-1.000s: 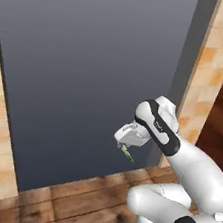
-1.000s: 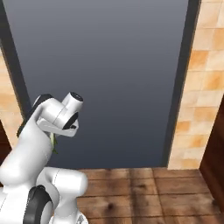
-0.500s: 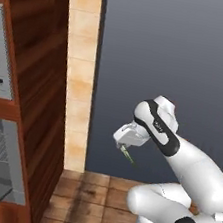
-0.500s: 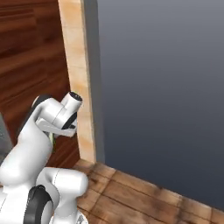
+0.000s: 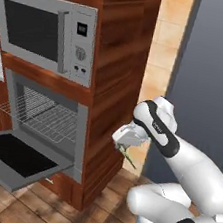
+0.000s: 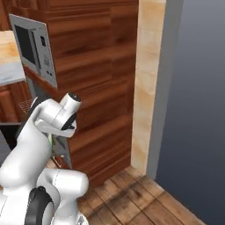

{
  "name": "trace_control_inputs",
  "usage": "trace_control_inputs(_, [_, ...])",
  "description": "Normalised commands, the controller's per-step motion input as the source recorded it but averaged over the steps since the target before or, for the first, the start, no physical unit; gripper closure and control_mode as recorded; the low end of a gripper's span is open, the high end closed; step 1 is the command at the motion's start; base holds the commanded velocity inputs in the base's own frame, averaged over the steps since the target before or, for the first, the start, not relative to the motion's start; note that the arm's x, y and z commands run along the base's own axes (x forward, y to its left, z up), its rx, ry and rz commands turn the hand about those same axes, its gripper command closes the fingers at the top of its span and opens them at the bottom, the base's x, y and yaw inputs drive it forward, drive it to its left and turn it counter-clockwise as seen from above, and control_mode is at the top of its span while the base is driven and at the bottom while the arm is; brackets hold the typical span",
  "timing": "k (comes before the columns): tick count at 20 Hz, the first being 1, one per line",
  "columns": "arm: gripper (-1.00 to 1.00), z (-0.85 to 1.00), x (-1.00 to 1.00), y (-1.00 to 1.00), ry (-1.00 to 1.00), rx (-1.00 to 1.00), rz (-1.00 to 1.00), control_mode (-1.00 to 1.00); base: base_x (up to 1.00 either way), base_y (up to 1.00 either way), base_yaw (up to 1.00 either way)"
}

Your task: Place the fish on the top rack of the oven, and slide the tray back inside. Close the oven door.

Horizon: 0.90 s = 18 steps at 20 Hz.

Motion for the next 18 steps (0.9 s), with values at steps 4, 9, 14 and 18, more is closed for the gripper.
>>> trace_control_inputs(4, [1.0, 0.0, 0.0, 0.0, 0.0, 0.0, 0.0, 1.0, 0.04, 0.76, 0.59])
trace_control_inputs(9, [1.0, 0.0, 0.0, 0.0, 0.0, 0.0, 0.0, 1.0, 0.42, 0.72, 0.4])
trace_control_inputs(14, [1.0, 0.0, 0.0, 0.0, 0.0, 0.0, 0.0, 1.0, 0.58, 0.33, 0.15])
trace_control_inputs(18, [1.0, 0.0, 0.0, 0.0, 0.0, 0.0, 0.0, 1.0, 0.56, 0.18, 0.1])
